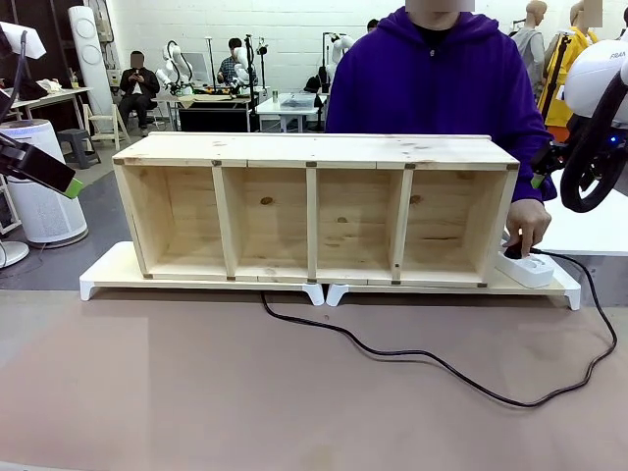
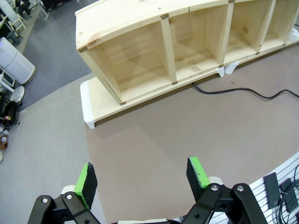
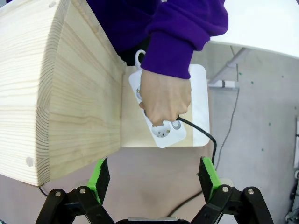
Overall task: Perform cable management.
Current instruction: Release the Power Cable when the human grasps it.
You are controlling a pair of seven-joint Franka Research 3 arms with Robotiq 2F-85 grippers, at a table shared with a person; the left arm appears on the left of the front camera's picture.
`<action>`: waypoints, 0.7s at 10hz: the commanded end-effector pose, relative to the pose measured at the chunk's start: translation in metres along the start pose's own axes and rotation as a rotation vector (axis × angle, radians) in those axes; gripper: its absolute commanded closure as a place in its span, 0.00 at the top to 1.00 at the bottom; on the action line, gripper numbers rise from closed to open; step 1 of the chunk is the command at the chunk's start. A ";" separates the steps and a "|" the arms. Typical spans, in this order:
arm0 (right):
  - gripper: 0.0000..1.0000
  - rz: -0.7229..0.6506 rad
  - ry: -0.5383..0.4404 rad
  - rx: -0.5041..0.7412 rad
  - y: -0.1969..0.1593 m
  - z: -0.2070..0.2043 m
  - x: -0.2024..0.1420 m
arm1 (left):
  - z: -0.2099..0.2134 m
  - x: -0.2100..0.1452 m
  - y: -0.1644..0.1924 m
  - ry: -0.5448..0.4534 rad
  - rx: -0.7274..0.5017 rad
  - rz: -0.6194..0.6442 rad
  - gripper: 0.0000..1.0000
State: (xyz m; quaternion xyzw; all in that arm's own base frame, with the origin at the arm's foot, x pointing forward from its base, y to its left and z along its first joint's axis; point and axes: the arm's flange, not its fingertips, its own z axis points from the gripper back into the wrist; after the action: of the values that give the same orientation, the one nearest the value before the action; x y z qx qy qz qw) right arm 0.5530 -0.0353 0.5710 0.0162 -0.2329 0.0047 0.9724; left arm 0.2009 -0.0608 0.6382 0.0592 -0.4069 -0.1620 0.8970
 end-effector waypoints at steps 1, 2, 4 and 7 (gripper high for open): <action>0.98 -0.003 0.004 0.000 -0.001 -0.001 0.000 | -0.001 0.001 0.002 -0.012 0.005 -0.015 1.00; 0.98 -0.003 0.004 0.000 -0.001 -0.001 0.000 | -0.001 0.001 0.002 -0.012 0.005 -0.015 1.00; 0.98 -0.003 0.004 0.000 -0.001 -0.001 0.000 | -0.001 0.001 0.002 -0.012 0.005 -0.015 1.00; 0.98 -0.003 0.004 0.000 -0.001 -0.001 0.000 | -0.001 0.001 0.002 -0.012 0.005 -0.015 1.00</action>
State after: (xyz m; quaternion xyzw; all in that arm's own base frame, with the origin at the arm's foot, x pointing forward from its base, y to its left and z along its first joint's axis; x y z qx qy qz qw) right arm 0.5530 -0.0353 0.5710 0.0162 -0.2329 0.0047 0.9724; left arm 0.2009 -0.0608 0.6382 0.0592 -0.4069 -0.1620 0.8970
